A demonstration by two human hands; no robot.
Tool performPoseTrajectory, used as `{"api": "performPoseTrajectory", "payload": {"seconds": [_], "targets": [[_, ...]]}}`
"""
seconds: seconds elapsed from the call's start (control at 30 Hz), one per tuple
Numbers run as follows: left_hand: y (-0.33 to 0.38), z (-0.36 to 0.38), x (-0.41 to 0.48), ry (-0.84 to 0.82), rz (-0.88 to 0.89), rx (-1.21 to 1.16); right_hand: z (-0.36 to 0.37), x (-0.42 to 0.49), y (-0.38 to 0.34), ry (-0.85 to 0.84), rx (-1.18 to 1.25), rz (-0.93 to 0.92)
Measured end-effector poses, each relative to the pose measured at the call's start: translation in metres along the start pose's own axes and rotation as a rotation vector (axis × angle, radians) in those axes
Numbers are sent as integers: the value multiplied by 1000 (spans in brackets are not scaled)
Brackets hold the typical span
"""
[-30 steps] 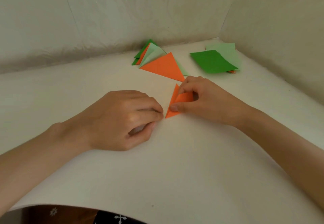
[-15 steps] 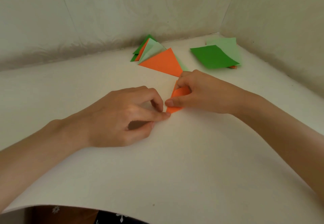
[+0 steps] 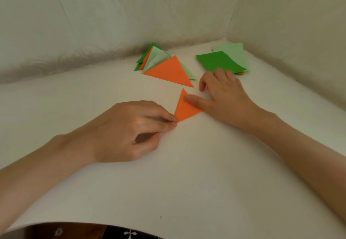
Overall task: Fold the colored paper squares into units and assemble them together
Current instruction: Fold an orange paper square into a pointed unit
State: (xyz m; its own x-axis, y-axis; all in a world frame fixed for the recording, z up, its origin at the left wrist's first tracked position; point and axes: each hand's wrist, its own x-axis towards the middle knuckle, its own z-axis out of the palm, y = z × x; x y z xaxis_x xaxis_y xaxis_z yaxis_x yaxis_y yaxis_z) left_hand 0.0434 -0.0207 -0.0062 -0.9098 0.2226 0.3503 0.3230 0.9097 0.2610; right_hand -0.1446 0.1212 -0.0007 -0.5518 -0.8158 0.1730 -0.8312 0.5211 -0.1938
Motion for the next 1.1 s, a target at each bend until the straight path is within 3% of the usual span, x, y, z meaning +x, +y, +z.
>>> {"api": "performPoseTrajectory", "payload": {"seconds": [0.1, 0.23, 0.37, 0.57, 0.73, 0.87, 0.93, 1.0, 1.03, 1.1], "targets": [[3, -1, 0, 7, -14, -6, -2, 1, 12, 83, -27, -64], [5, -3, -1, -3, -37, 4, -8, -9, 10, 18, 320, -298], [5, -5, 2, 7, -38, 6, 1, -14, -1, -119, 197, -514], [5, 0, 4, 91, -128, -24, -3, -13, -10, -131, 253, -375], [6, 5, 11, 158, -423, -218, -12, -18, -19, -136, 387, -310], [15, 2, 21, 182, -495, -390, -21, -22, -24, -38, 469, -349], [15, 1, 29, 236, -551, -523, -26, -18, -20, 150, 627, -252], [12, -1, 37, 346, -604, -677, -36, -13, -16, 225, 1051, -10], [11, -1, 42, 398, -609, -721, -39, -12, -14, 152, 1227, 111], [10, 2, 49, 458, -595, -770, -40, -15, -14, -136, 1303, 216]]}}
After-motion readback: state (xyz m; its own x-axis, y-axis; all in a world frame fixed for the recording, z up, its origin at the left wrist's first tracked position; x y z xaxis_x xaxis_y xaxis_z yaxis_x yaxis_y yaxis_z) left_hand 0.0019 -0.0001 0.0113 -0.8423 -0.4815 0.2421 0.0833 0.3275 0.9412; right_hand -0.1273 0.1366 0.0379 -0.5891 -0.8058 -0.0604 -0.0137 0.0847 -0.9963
